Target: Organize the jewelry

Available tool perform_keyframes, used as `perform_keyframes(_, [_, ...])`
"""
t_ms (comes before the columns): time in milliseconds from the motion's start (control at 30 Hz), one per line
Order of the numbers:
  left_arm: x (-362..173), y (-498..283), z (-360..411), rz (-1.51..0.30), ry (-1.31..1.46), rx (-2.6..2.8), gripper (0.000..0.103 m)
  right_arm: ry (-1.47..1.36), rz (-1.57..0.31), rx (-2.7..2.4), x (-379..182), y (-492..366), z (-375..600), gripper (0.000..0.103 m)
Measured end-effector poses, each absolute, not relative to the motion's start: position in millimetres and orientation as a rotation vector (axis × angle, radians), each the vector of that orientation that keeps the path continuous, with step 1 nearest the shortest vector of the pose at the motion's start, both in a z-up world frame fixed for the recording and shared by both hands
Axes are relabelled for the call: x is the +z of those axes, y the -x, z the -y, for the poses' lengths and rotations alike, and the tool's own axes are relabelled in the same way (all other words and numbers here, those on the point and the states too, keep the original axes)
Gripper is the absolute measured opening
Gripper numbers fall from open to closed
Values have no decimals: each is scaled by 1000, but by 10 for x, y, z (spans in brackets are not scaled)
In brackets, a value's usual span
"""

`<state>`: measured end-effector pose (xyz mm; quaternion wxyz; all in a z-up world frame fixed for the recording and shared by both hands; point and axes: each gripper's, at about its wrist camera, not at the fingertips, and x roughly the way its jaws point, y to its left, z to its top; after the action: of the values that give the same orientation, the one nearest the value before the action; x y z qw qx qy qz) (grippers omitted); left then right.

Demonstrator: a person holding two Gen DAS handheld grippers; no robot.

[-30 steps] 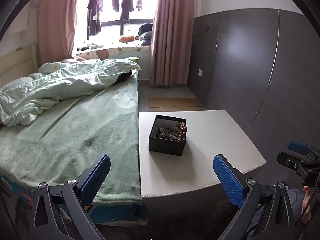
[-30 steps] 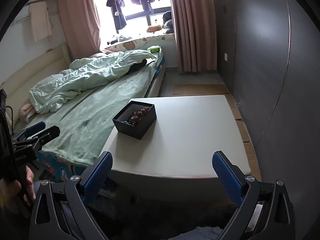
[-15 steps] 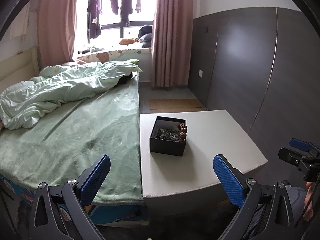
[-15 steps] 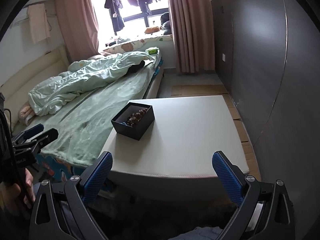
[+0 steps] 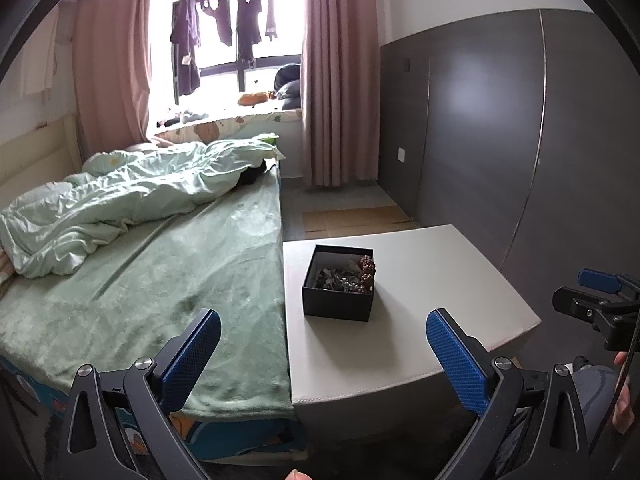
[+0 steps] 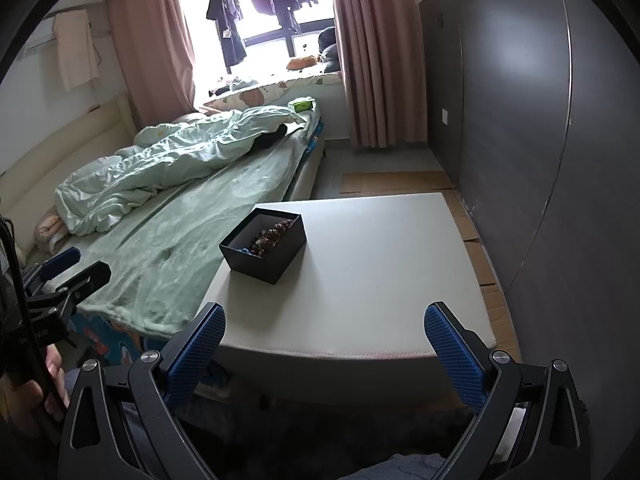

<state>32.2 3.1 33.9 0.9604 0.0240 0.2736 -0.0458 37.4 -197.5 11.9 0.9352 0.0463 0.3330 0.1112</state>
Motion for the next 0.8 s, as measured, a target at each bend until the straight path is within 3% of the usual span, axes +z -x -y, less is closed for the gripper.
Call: perform_keyframes(800, [319, -649, -23, -558, -73, -97, 103, -134, -690, 227, 81, -608, 1996, 100])
